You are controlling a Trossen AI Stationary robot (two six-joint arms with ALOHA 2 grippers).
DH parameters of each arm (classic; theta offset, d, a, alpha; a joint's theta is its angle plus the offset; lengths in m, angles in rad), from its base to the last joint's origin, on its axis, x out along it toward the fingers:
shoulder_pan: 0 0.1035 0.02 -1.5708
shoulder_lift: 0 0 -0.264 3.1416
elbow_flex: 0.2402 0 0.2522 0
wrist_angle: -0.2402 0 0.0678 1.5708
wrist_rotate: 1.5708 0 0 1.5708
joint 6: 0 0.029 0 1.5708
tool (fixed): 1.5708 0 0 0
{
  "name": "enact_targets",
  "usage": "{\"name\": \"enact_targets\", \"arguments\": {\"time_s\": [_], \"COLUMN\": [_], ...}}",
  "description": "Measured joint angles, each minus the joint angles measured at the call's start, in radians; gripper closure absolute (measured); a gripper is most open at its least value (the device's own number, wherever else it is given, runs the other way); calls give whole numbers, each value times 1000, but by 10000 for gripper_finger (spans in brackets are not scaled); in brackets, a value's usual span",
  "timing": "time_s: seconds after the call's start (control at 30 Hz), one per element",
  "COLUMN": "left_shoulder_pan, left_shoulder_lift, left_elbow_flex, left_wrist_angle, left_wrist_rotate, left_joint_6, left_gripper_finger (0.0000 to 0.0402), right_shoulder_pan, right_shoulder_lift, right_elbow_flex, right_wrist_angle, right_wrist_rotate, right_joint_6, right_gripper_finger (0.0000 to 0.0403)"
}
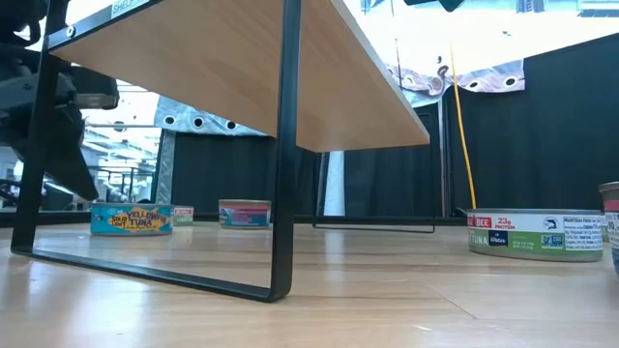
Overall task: Stack canned seafood by type on shelf
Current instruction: Put the light blue tuna can on the shelf
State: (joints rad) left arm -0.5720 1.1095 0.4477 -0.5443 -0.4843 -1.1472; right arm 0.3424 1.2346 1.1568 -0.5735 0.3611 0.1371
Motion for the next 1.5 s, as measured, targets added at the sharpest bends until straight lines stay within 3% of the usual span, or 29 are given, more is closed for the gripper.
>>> {"name": "enact_targets", "arguments": {"time_s": [1.5], "left_shoulder_pan": [23], "left_shoulder_lift": [1], "left_elbow_flex": [26], "left_wrist_angle": [-57], "left_wrist_rotate": [-18], "left_joint_6": [-78], "left_gripper_finger": [402], "right_shoulder_pan": [0], "right_shoulder_lift": [0], "right_elbow_flex": [0], "right_wrist_angle": [0], "right_wrist_rotate": [0], "right_joint_6": [0], "right_gripper_finger": [264]}}
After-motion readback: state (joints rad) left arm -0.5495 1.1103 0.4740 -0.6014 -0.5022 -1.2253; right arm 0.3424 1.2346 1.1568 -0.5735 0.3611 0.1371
